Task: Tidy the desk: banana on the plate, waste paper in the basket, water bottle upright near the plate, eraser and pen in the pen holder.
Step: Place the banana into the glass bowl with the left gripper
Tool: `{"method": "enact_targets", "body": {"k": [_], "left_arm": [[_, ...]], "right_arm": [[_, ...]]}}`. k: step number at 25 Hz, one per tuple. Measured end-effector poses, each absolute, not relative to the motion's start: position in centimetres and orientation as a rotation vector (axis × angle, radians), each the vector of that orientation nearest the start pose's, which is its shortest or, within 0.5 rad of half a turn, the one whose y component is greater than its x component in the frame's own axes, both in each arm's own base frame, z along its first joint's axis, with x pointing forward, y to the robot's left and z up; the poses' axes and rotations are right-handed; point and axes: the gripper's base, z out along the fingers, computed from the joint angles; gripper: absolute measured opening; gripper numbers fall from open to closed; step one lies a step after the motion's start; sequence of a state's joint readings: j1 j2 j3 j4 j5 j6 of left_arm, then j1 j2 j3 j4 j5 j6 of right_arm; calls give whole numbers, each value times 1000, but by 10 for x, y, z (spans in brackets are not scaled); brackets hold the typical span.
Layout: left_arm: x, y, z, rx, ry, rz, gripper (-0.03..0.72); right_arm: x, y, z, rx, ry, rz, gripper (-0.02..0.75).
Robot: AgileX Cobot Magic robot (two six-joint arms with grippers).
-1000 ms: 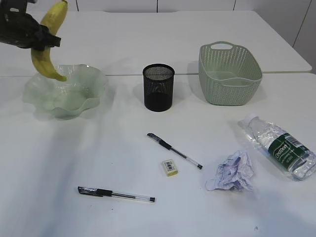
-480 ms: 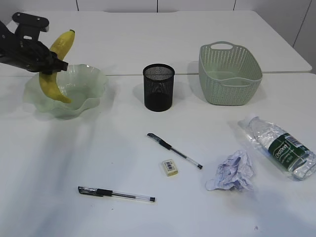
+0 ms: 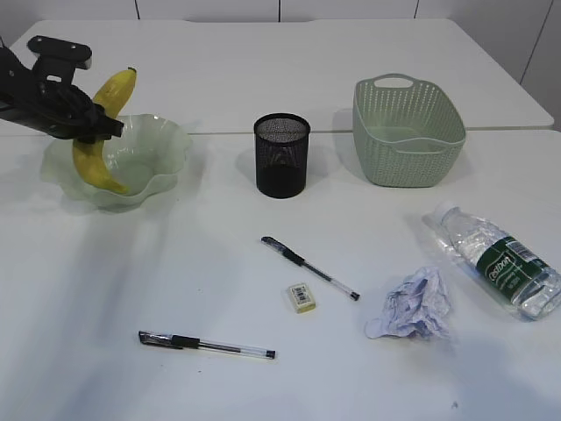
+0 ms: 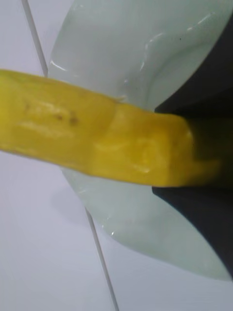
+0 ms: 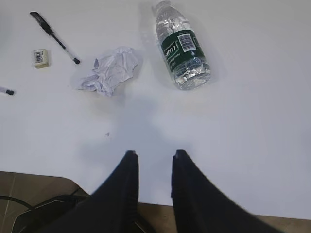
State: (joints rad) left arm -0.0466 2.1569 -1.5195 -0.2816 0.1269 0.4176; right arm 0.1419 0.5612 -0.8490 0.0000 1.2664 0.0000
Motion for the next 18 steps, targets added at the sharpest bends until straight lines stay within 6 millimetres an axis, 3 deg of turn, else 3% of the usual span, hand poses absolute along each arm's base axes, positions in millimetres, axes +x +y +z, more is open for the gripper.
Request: {"method": "enact_targets", "body": {"k": [18], "left_arm": [[485,-26,162,232,2239,14,295]], "right_arm": [[66,12,346,-164,2474,99,183]]}}
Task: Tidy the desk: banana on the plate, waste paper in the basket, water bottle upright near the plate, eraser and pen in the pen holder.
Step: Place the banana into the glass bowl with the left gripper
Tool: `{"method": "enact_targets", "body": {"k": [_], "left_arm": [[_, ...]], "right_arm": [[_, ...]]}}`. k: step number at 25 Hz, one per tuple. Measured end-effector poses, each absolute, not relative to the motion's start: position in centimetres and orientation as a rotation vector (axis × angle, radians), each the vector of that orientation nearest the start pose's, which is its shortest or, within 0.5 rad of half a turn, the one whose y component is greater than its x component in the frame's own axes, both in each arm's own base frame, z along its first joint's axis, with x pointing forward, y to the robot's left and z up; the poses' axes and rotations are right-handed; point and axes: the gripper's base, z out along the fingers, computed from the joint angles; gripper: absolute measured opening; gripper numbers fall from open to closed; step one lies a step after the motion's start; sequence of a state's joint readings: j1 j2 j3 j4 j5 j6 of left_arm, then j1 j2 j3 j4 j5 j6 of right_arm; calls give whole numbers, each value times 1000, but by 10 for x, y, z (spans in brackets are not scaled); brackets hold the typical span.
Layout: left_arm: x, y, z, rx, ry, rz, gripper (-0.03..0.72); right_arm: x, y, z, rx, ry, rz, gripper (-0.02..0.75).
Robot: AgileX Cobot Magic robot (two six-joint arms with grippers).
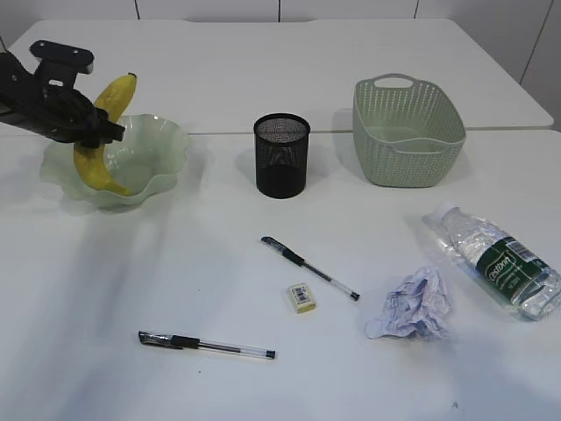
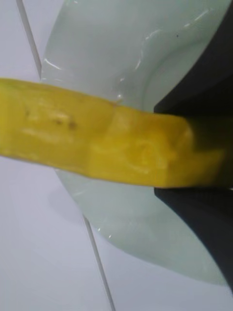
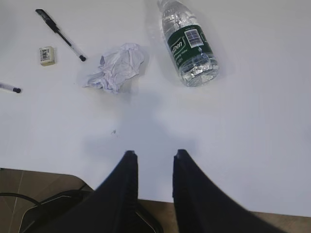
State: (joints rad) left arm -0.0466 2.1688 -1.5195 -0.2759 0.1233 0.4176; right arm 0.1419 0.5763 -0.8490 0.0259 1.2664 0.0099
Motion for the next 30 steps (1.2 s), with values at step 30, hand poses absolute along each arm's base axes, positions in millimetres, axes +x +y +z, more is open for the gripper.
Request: {"method": "enact_targets", "body": {"k": [30], "left_arm": [[484,-27,161,178,2261,-30,467]], "right_arm": [[68,18,346,-63,2494,223,257]]}}
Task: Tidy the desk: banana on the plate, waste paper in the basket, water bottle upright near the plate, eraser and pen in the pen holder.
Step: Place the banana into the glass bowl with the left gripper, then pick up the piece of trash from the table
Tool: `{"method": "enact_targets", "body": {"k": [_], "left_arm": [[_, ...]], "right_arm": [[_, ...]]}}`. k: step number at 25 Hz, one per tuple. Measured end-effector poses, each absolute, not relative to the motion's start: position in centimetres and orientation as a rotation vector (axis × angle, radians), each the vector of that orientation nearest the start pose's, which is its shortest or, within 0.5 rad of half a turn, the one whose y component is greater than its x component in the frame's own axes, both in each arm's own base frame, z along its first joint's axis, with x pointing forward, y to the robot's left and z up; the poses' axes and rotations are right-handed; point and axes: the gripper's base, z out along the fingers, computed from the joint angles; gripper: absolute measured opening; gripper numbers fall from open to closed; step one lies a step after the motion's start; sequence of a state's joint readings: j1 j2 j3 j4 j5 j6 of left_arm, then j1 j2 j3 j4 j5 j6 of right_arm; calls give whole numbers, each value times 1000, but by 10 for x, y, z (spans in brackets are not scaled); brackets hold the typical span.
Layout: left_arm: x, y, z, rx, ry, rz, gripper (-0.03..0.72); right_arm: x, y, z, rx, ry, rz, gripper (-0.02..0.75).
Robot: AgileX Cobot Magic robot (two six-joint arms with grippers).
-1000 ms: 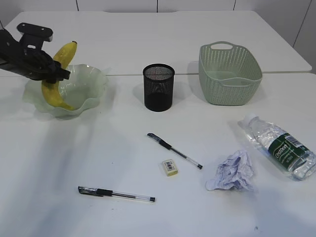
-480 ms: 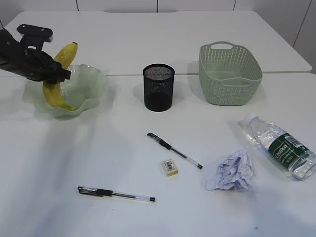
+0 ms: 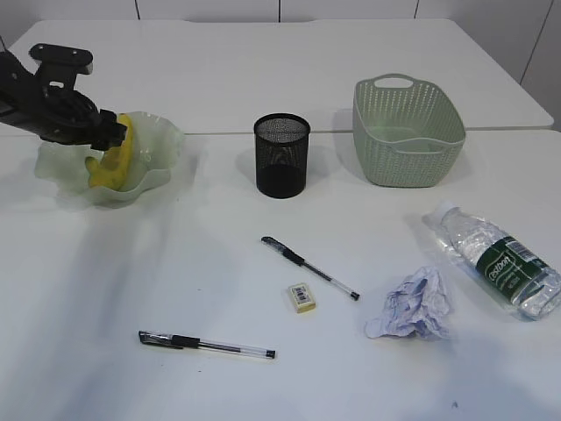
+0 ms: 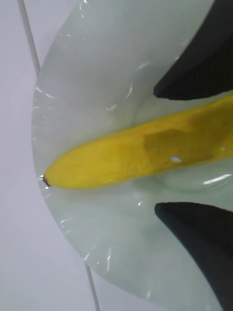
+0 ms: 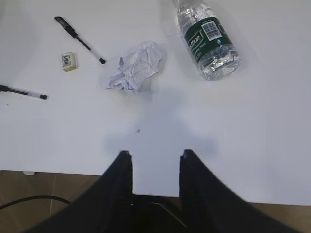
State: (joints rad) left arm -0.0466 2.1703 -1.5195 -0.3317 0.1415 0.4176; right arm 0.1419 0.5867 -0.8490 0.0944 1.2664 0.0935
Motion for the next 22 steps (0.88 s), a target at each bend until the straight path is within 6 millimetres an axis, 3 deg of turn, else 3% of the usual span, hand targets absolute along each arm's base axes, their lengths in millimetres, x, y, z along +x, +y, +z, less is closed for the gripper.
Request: {"method": "enact_targets", "body": {"k": [3,8,16,22], "left_arm": [[482,-27,166,180,2264,-37,478],[476,-26,209,175,2178,-34,482],[455,-11,278,151,2082,-28,482],[432,-13,319,178,2050,-43,482]], "right_arm": [[73,20,344,-24,2522,254,355],[90,23,338,2,2602,256,463],[126,29,319,3,2770,244,482],[159,41,302,-63,2814,343,481]]}}
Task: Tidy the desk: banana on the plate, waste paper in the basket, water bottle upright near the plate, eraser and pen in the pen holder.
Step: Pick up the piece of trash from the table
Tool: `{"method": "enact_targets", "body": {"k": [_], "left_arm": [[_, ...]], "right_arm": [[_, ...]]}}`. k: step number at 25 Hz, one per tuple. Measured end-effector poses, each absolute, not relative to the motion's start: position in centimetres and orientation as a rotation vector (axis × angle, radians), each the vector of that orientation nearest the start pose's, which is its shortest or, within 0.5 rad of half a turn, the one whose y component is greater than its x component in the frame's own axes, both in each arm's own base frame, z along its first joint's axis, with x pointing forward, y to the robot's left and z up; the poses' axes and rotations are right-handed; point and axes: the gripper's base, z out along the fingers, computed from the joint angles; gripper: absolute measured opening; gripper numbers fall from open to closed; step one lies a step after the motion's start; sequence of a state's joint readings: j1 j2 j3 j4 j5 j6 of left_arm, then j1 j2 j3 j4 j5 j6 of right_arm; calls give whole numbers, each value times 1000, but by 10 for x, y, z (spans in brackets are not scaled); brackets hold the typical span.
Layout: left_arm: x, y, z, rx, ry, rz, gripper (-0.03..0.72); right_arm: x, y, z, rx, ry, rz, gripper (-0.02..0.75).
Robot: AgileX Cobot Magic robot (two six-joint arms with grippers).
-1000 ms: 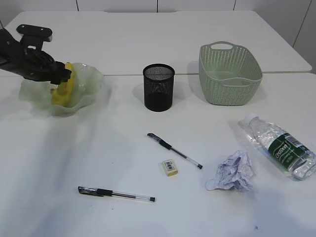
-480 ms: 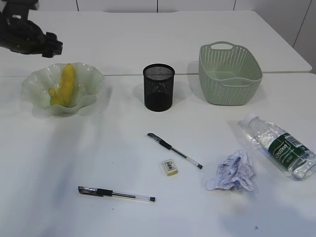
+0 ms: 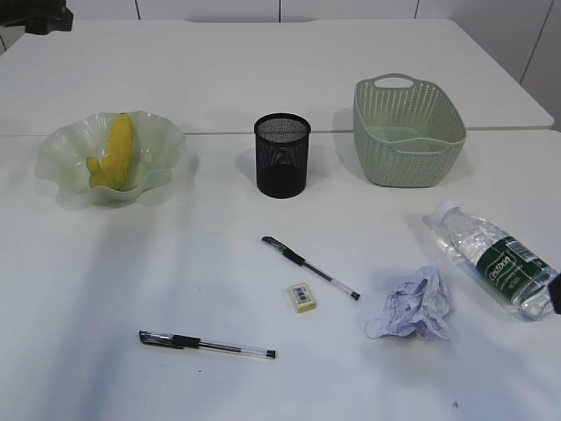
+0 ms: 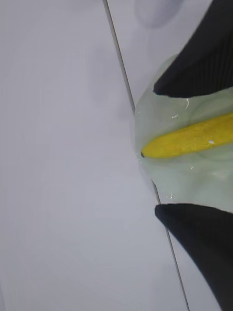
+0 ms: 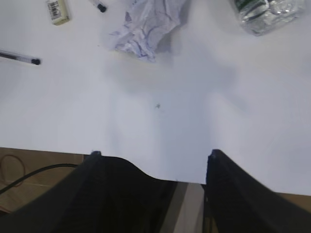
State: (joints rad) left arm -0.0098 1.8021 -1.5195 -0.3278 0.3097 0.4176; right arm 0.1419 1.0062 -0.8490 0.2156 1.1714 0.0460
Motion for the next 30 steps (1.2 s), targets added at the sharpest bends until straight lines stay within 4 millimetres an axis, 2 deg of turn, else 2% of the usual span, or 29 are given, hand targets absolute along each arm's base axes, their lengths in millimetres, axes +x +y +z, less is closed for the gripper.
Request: {"method": "enact_targets", "body": {"k": [4,7,11,14,17,21,25,30], "left_arm": [[422,-10,332,197,2064,-39,483],[417,2,335,180,2094,-32,484],[409,20,339,144,2133,-20,486],[403,29,346,125,2130,-9,486],[397,30,356,123,2113,-5,486],[390,29,362,133,2122,-13,486],[383,27,367,143,2134,-24,486],[378,25,371,153,2151,-35,486]], "right_arm": [[180,51,286,-29,2874,452,481],[194,54,272,-16,2924,476,481],[212,59,259,2,2910,525,486],[223,62,248,-6,2912,534,532],[234,63,232,-30,2943,525,575],[247,64,211,-68,2976,505,586],[261,67,200,-71,2921,525,586],[276,75,192,-79,2818,631,586]]}}
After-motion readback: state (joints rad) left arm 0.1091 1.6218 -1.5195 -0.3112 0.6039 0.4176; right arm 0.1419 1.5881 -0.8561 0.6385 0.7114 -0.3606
